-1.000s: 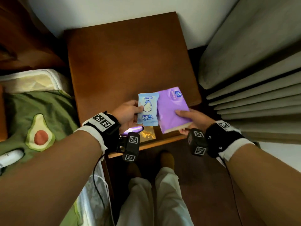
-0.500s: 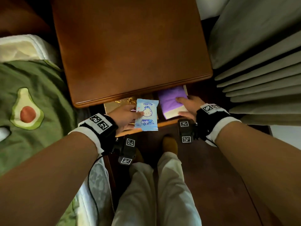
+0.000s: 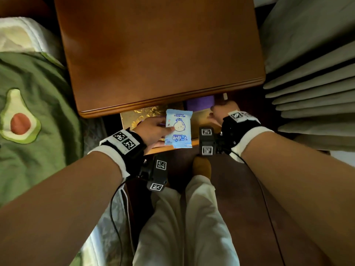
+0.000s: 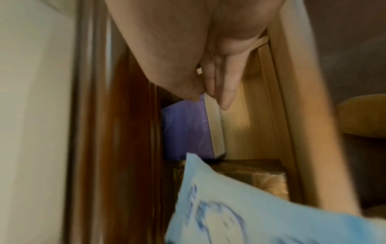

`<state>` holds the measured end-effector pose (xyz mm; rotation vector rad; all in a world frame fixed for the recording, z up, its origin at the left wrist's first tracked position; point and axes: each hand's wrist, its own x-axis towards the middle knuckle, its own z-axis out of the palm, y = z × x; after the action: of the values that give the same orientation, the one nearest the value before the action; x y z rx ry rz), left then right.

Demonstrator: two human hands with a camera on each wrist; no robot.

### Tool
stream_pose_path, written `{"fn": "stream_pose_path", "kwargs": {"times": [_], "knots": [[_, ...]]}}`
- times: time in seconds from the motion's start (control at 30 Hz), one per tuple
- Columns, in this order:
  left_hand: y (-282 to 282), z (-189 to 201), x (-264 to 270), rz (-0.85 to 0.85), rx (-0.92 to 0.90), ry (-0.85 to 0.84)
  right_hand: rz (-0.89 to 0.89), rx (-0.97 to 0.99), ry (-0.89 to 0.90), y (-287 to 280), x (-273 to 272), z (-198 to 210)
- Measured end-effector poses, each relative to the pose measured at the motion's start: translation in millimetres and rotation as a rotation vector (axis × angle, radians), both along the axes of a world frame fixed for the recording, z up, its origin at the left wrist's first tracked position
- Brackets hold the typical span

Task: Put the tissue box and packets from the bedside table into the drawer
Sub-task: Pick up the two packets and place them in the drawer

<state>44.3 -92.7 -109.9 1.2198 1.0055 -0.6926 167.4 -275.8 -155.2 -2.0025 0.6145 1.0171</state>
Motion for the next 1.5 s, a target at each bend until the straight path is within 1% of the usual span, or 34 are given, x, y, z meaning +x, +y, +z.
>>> {"fn": "stream_pose_path", "kwargs": {"times": [0.03,0.07,0.13,0.17,0.23,0.3,0.37,0.4,0.43,0.47,0.53,0.57,0.6,0.67,0.8,0.83,0.93,1.0,1.07,1.13,1.23,1.33,1.43,1.5], "knots": [[-2.6,0.5,1.9,-0.027,-0.005,-0.009,-0.05,0.056,0.047,-0.5,-7.5,9.8],[-5.4,1.2,4.1,-0.058,-0.01,-0.018,-0.03,0.102,0.108,0.1,-14.8,22.4],[-11.8,3.0,9.8,-0.125,-0.02,-0.023,0.133,0.193,0.215,-1.5,-28.2,42.4],[-15.1,3.7,13.1,-0.16,-0.021,-0.026,0.175,0.233,0.232,-4.5,-32.0,48.6],[-19.9,4.3,20.0,-0.222,-0.006,-0.048,0.143,0.253,0.224,-13.2,-30.7,53.3],[-24.6,5.4,28.4,-0.31,0.058,-0.11,0.084,0.272,0.203,-21.9,-24.9,53.6],[-28.0,5.3,37.0,-0.446,0.132,-0.179,0.101,0.302,0.201,-24.7,-20.4,52.8],[-30.1,4.1,40.7,-0.484,0.165,-0.201,0.122,0.291,0.195,-24.5,-19.2,51.0],[-31.4,1.9,43.3,-0.485,0.187,-0.204,0.126,0.256,0.183,-24.2,-17.7,47.6],[-32.1,0.2,44.9,-0.45,0.2,-0.197,0.101,0.213,0.168,-24.5,-15.7,43.2],[-29.4,-2.4,43.5,-0.347,0.24,-0.18,-0.02,0.116,0.133,-25.5,-12.6,36.2],[-26.9,-2.8,41.5,-0.318,0.272,-0.165,-0.05,0.053,0.106,-26.7,-11.3,32.9],[-23.0,-4.8,38.7,-0.308,0.286,-0.147,-0.037,-0.016,0.07,-28.4,-11.2,27.1],[-15.3,-3.9,31.6,-0.291,0.244,-0.1,0.084,-0.143,-0.006,-29.9,-11.7,13.8],[2.4,-6.8,16.6,-0.274,0.182,-0.022,0.41,-0.31,-0.079,-21.2,-12.4,7.3],[5.9,-8.4,13.4,-0.249,0.165,-0.001,0.449,-0.329,-0.092,-18.9,-12.0,7.3],[13.3,-9.1,5.1,-0.137,0.113,0.062,0.44,-0.355,-0.125,-15.0,-11.4,5.9],[16.6,-6.9,0.5,-0.067,0.092,0.089,0.432,-0.377,-0.111,-14.2,-12.1,2.1],[17.3,-4.2,-3.6,-0.02,0.071,0.115,0.398,-0.379,-0.103,-16.1,-12.7,-0.6],[16.9,-2.8,-7.4,0.008,0.05,0.145,0.411,-0.376,-0.077,-18.5,-12.1,-4.1],[14.4,-0.2,-12.7,0.024,0.017,0.183,0.454,-0.398,-0.054,-20.3,-10.2,-5.8],[12.7,2.8,-22.9,-0.019,-0.05,0.207,0.468,-0.405,-0.088,-24.5,-12.8,-4.5],[14.4,4.3,-33.0,-0.066,-0.124,0.238,0.39,-0.403,-0.191,-28.2,-21.4,9.0],[14.9,5.9,-37.5,-0.102,-0.14,0.309,0.287,-0.404,-0.255,-31.4,-30.3,20.8]]}}
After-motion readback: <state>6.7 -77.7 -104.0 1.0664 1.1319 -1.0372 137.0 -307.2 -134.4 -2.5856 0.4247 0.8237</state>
